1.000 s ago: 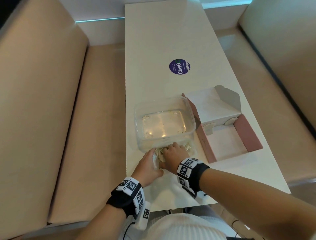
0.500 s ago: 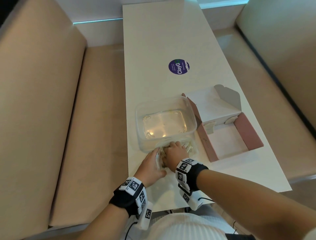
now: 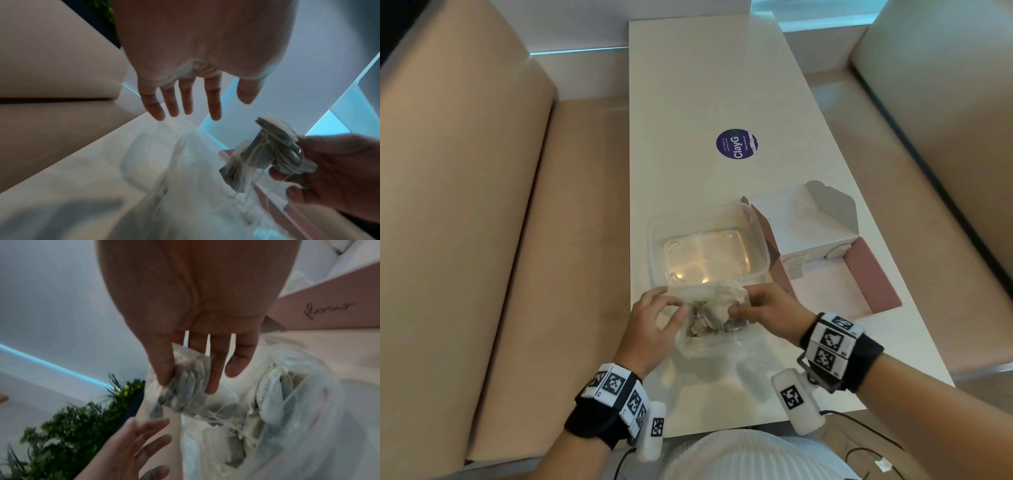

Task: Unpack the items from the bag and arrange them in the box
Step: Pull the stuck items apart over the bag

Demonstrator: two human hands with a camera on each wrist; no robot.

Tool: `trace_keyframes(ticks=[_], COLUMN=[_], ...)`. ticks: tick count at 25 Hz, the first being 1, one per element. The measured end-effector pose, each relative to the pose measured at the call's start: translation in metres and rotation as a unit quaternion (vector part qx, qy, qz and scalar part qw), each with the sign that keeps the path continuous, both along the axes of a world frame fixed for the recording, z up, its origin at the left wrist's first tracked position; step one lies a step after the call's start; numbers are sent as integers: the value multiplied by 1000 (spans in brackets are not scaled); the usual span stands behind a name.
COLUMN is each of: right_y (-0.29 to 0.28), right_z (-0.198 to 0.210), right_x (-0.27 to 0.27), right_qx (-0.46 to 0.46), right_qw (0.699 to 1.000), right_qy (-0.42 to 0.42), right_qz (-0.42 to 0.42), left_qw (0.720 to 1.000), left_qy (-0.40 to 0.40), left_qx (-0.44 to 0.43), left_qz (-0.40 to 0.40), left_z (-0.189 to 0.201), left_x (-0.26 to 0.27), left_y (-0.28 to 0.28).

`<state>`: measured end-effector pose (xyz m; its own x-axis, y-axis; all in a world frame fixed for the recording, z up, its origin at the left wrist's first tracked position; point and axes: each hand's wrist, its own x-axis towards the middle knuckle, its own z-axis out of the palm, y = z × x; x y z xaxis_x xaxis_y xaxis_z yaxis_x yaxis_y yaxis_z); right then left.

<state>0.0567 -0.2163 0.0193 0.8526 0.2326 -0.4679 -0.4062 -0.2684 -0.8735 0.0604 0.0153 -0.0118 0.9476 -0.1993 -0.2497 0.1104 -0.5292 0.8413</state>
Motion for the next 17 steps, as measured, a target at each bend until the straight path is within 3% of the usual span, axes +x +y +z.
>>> trace_keyframes(ticks=[2,6,14,17], right_y=[-12,-20,-19,-16], right_z=[4,12,9,11], right_x=[0,0,0,1], right_qx=[49,133,245,200], right_qw=[999,991,966,974], right_qy=[10,10,56,19], right_qz=[10,28,-66,-103], left_qw=[998,980,958,933], left_qy=[-13,74,172,210], left_qx=[-66,-152,-227,-291], left_qz=[-22,-108,-43,-4], left_z=[22,42,33,37], left_x=[3,8,5,3], left_y=[-10,-42,-68,-74])
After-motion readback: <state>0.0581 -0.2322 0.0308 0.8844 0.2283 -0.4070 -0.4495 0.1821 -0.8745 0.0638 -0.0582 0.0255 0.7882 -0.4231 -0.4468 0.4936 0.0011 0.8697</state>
